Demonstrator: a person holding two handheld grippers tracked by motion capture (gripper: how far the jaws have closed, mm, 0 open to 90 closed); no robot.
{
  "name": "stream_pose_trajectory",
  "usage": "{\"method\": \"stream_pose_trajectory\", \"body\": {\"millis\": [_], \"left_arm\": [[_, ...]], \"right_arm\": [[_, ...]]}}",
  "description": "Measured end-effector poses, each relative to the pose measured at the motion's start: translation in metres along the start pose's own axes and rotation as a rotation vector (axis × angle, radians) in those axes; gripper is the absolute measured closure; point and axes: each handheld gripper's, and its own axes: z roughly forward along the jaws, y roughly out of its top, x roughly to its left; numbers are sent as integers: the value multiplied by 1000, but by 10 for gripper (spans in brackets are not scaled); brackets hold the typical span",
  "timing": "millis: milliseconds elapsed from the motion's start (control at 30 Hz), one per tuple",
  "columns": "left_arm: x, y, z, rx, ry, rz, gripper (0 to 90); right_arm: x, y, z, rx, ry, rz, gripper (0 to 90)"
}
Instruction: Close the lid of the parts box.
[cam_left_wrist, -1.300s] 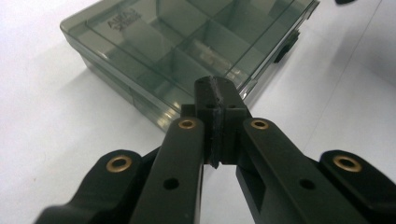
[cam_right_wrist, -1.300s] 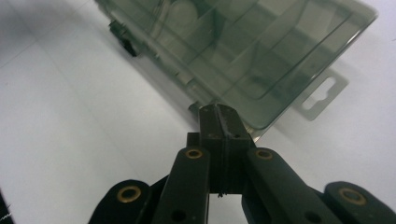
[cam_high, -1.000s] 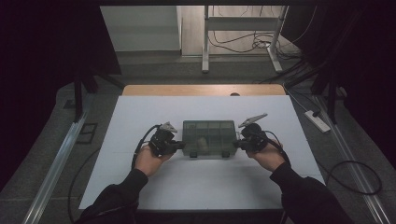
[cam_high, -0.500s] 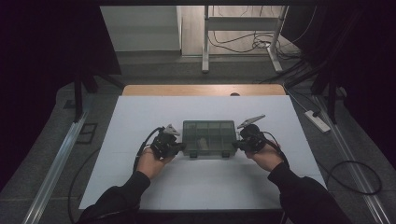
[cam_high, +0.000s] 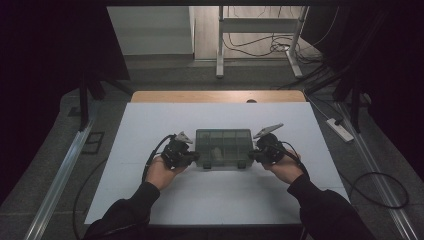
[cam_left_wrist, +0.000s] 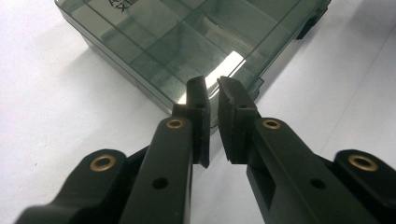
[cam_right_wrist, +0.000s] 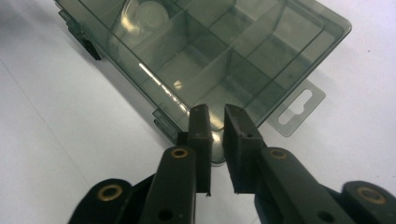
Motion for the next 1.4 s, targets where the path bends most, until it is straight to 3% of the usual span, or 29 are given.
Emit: {"method": "stream_pose_trajectory", "body": {"millis": [200, 500, 800, 1200, 1400], "left_arm": [[-4, -2, -7, -5, 23, 10, 759], [-5, -6, -14, -17, 25, -1, 657], [-8, -10, -18, -22, 21, -10, 518], [-11, -13, -25, -34, 20, -9, 334], [-10, -17, -33, -63, 24, -33, 237]], "right_arm": [[0, 0, -4, -24, -8, 32, 707], [0, 0, -9, -53, -35, 46, 579], [3, 0, -11, -65, -22, 41, 431], [4, 0, -19, -84, -5, 53, 320], [7, -1, -22, -89, 2, 37, 259]]}}
